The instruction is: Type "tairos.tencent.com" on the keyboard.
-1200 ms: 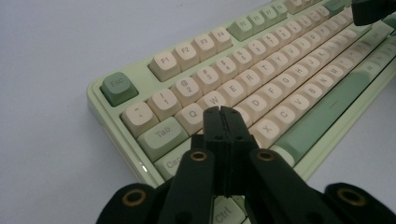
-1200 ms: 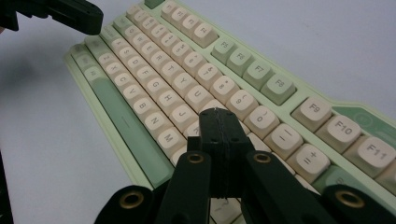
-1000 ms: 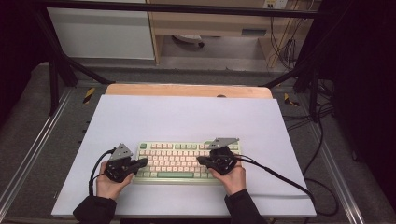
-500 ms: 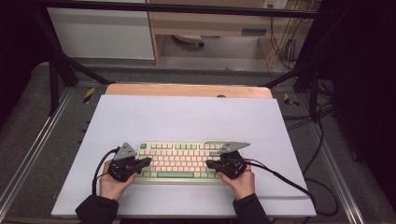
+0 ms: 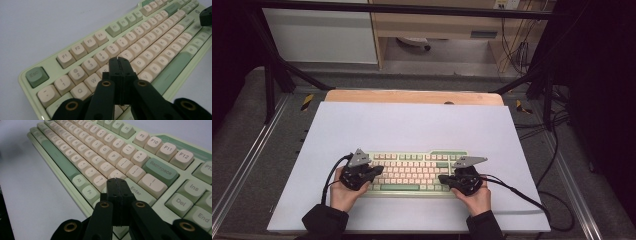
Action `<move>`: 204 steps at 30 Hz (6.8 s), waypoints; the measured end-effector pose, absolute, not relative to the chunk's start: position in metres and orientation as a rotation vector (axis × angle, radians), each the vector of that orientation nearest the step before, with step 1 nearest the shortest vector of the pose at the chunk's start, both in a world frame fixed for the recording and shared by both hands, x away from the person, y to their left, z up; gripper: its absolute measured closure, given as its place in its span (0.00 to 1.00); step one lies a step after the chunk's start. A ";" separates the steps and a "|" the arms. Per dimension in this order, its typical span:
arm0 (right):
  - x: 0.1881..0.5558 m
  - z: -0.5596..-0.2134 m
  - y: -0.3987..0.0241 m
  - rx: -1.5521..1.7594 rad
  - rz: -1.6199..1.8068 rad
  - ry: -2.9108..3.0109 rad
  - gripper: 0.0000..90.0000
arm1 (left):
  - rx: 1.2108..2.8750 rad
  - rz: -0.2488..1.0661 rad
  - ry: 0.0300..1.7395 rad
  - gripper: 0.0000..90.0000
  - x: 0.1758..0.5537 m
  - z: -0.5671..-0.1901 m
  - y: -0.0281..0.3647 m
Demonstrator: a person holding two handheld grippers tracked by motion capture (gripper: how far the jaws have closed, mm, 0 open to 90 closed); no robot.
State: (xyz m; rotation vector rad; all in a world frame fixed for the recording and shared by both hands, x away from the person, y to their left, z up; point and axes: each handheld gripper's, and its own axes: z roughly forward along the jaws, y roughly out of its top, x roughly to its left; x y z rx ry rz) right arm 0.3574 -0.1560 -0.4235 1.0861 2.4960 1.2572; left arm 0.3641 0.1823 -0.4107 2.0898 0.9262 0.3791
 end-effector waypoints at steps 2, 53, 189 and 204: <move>0.357 -0.423 -0.156 1.082 1.256 2.496 1.00 | 2.098 0.383 0.923 1.00 0.366 -0.411 0.178; 0.355 -0.419 -0.158 1.070 1.278 2.485 1.00 | 2.089 0.373 0.897 1.00 0.367 -0.419 0.173; 0.360 -0.416 -0.146 1.052 1.252 2.487 1.00 | 2.070 0.370 0.963 1.00 0.360 -0.427 0.201; 0.359 -0.417 -0.145 1.048 1.251 2.491 1.00 | 2.085 0.376 0.955 1.00 0.362 -0.431 0.197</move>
